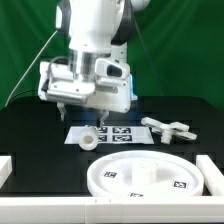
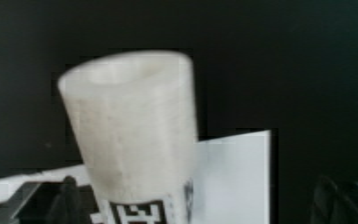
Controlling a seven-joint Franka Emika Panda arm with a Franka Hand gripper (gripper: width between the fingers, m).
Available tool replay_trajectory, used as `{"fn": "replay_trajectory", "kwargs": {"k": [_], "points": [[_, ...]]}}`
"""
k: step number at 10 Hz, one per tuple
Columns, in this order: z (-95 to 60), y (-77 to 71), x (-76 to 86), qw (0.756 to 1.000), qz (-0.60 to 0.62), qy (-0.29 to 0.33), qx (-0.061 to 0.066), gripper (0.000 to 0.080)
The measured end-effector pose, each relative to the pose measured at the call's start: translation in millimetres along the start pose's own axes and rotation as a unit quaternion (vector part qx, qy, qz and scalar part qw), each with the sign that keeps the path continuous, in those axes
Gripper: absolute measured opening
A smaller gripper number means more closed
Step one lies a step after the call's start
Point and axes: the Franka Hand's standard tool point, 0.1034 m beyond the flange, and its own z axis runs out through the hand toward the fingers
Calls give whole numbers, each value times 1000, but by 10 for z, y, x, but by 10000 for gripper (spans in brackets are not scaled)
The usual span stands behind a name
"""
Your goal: Assemble round table
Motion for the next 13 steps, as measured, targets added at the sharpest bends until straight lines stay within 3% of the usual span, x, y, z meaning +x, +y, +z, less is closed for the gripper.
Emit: {"fn": "replay_trajectory", "kwargs": {"k": [3,5,7,13], "points": [[-149,115,-189,980,200,-20,-1,649],[-163,258,-247,940,342,-24,-9,649],[-227,396,-369,885,465,-29,-14,649],[-227,397,-379,800,599,-24,-19,649]]}}
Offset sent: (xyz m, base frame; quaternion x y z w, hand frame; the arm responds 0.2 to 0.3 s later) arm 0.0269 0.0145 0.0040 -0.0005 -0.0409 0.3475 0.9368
